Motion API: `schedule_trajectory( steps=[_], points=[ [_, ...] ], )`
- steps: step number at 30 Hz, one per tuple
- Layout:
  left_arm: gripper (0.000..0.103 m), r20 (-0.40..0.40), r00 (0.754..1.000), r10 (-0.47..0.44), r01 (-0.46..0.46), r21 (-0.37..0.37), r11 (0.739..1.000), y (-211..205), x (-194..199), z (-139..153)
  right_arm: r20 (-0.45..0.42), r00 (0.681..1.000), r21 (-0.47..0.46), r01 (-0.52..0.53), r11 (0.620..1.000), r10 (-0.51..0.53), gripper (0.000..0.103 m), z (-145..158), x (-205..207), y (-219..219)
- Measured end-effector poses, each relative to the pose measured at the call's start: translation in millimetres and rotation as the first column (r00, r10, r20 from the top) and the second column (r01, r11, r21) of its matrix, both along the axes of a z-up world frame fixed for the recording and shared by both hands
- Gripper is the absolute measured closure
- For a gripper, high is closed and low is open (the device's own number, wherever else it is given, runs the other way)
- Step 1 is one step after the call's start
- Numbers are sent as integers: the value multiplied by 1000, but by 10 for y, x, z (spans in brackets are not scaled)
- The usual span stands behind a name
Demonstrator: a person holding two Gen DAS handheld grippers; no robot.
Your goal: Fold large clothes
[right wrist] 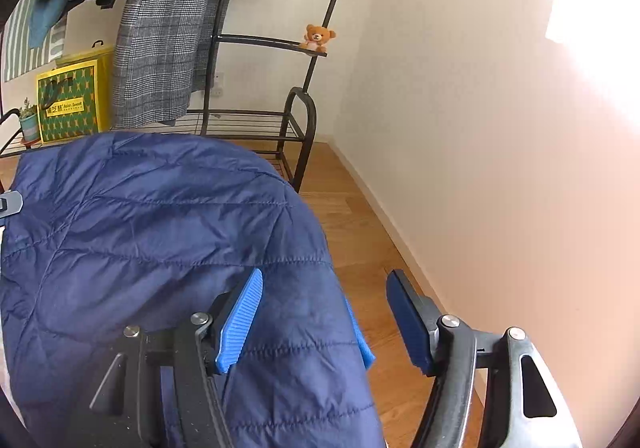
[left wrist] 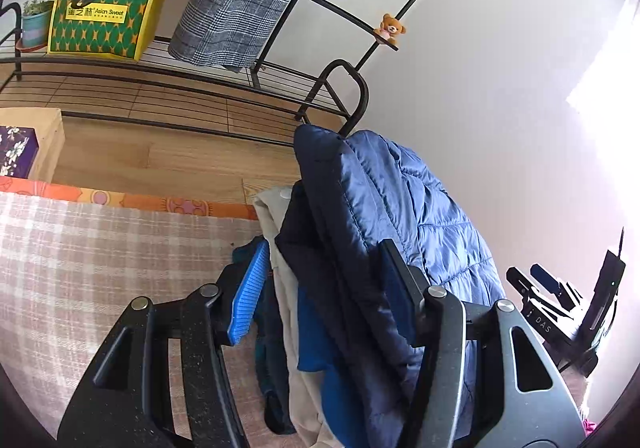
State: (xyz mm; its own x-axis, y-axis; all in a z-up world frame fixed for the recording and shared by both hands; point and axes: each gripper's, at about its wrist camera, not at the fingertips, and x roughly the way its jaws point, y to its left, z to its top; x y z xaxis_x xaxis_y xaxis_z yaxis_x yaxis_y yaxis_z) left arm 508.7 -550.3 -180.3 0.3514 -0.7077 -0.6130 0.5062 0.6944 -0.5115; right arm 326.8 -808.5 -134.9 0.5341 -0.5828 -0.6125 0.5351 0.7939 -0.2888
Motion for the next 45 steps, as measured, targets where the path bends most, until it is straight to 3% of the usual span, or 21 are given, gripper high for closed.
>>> schedule_trajectory(
  steps=[6,12,17,20,22,27,33,37,40,43,45],
  points=[
    [46,123,989,-80,72,63,995,370,-537,427,29,999,33,-34,999,33,28,279,-400,380],
    [46,289,946,-145,115,118,986,880,-1385,1011,98,994,32,-45,998,42,27,731,-998,964],
    [46,398,894,-204,155,153,976,1360,-2190,1437,161,987,73,-14,997,2,23,1074,-1591,1505],
    [46,443,869,-221,172,147,974,1688,-2651,1623,179,984,50,-5,999,-4,22,1198,-1926,1881],
    [46,456,862,-221,175,142,974,1880,-2926,1711,204,979,36,-16,999,8,15,1260,-2136,2136],
    [45,482,843,-238,189,149,971,2250,-3501,1750,261,965,43,-20,999,9,10,1307,-2539,2598],
    [44,486,845,-223,174,144,974,2531,-3830,1613,305,952,42,-2,999,-11,3,1152,-2819,2925],
    [30,492,843,-216,163,149,975,2632,-3925,1474,323,945,83,13,996,-39,1,909,-2882,2975],
    [28,511,830,-221,154,170,973,2650,-3970,1381,316,947,117,28,993,-64,1,717,-2853,2932],
    [16,526,820,-224,150,181,972,2663,-3973,1297,301,951,118,37,992,-72,0,587,-2827,2915],
    [14,526,822,-220,146,178,973,2682,-3955,1245,302,950,112,48,993,-80,0,529,-2826,2923]
  ],
)
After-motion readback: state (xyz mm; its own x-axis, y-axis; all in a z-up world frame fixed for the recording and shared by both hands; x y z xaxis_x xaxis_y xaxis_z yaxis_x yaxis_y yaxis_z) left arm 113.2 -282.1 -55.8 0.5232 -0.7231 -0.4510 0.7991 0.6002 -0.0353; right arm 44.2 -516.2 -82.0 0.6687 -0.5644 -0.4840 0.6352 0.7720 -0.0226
